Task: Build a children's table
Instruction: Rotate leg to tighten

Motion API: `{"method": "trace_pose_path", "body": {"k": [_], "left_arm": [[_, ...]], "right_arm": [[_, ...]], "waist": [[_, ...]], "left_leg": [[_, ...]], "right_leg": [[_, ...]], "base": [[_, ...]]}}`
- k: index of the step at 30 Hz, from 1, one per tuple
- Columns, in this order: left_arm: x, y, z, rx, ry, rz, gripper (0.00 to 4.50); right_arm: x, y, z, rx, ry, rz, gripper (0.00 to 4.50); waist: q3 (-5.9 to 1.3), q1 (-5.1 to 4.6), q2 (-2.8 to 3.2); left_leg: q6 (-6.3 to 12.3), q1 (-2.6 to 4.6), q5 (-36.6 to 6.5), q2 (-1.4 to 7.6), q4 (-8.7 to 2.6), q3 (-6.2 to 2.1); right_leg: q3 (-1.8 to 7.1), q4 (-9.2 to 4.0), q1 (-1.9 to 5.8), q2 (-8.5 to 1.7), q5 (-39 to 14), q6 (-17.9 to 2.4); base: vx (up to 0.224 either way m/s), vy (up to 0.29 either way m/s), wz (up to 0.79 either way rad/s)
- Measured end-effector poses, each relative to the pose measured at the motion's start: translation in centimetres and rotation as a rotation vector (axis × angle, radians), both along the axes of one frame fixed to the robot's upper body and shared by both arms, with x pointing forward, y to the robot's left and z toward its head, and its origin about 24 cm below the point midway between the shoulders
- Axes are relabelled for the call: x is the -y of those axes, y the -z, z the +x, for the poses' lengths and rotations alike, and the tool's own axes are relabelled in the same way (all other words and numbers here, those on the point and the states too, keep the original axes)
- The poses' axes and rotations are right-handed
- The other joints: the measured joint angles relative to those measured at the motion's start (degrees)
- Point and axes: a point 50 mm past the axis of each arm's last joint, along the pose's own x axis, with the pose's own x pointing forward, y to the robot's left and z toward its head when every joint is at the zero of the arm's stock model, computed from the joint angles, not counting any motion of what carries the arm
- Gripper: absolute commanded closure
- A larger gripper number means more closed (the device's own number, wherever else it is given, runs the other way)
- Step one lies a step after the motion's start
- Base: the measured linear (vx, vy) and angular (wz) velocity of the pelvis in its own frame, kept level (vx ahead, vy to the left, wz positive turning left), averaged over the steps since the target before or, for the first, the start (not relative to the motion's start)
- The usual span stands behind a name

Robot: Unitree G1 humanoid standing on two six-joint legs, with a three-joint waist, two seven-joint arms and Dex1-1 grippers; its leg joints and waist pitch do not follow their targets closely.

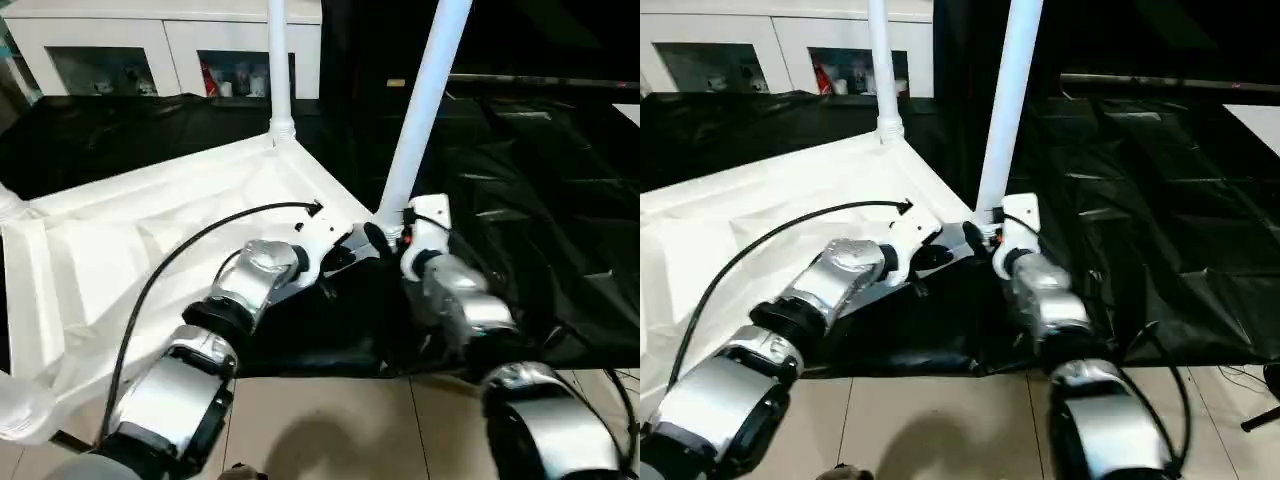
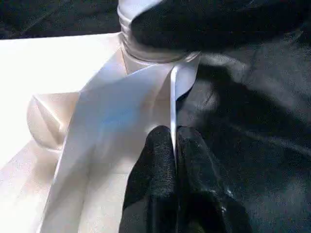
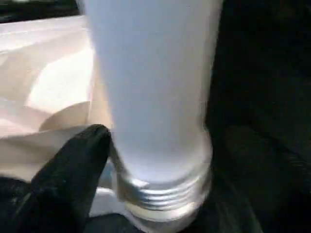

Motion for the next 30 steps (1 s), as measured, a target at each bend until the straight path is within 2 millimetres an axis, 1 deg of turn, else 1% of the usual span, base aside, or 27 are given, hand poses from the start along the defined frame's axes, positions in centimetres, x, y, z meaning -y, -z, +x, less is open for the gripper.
{"method": "trace_pose_path", "body": {"k": [3,6,7,9,11,14,20,28,30], "left_arm": [[-1.2,-0.1,-0.4,-0.016,0.065,-0.003,4.50],[-2.2,-0.2,-0.9,-0.038,0.134,-0.010,4.50],[-2.5,-0.1,-1.5,-0.064,0.192,-0.021,4.50],[-3.4,-0.2,-2.0,-0.101,0.258,-0.025,4.50],[-3.5,-0.2,-2.5,-0.124,0.311,-0.021,4.50],[-3.4,-0.2,-3.1,-0.148,0.380,-0.009,4.50],[-3.5,-0.2,-3.4,-0.160,0.393,-0.007,4.50],[-3.6,-0.3,-3.5,-0.162,0.390,-0.006,4.50],[-3.6,-0.3,-3.5,-0.163,0.390,-0.006,4.50]], "right_arm": [[1.5,-0.3,-1.3,0.000,-0.174,-0.075,0.07],[2.4,0.1,-2.8,-0.041,-0.318,-0.126,0.07],[3.0,0.3,-3.8,-0.062,-0.401,-0.153,0.07],[3.5,0.3,-4.5,-0.086,-0.462,-0.167,0.07],[3.2,-0.2,-4.6,-0.072,-0.502,-0.170,0.07],[2.2,-1.1,-4.8,-0.052,-0.580,-0.160,0.07],[1.7,-1.0,-5.1,-0.069,-0.625,-0.162,0.07],[1.5,-0.6,-5.2,-0.086,-0.644,-0.189,0.07],[1.6,-0.5,-5.2,-0.090,-0.643,-0.190,0.32]], "waist": [[0.01,0.32,-0.02],[0.01,0.53,0.00],[0.00,0.83,0.03],[0.01,1.16,0.05],[0.01,1.27,0.05],[0.01,1.62,0.05],[0.01,1.34,0.03],[0.01,1.34,0.03],[0.01,1.33,0.03]], "left_leg": [[0.37,-0.04,0.2,0.00,0.02,0.01],[0.44,-0.07,0.3,0.00,0.04,0.04],[0.42,-0.06,0.3,0.01,-0.01,0.06],[0.22,-0.06,0.1,0.02,-0.01,0.09],[0.21,-0.05,0.1,0.02,0.00,0.10],[0.21,-0.04,0.1,0.02,0.00,0.17],[0.20,-0.03,0.1,0.02,0.02,0.19],[0.21,-0.05,0.1,0.02,0.04,0.19],[0.21,-0.05,0.1,0.02,0.04,0.19]], "right_leg": [[0.00,-0.06,0.01,0.00,0.0,0.0],[0.02,-0.12,0.02,0.00,0.0,0.0],[0.02,-0.21,0.05,0.00,0.0,0.0],[0.02,-0.19,0.03,0.00,0.0,0.0],[0.03,-0.18,0.05,0.00,0.0,0.0],[0.03,-0.19,0.09,-0.07,0.0,0.0],[0.03,-0.13,0.08,-0.08,0.0,0.0],[0.03,-0.17,0.07,-0.07,0.0,0.0],[0.03,-0.17,0.07,-0.07,0.0,0.0]], "base": [[0.000,0.000,0.00],[0.000,0.000,0.00],[0.000,0.000,0.00],[0.000,0.000,0.00],[0.000,0.000,0.00],[0.000,0.000,0.00],[0.000,0.000,0.00],[0.000,0.000,0.00],[0.000,0.000,0.00]]}}
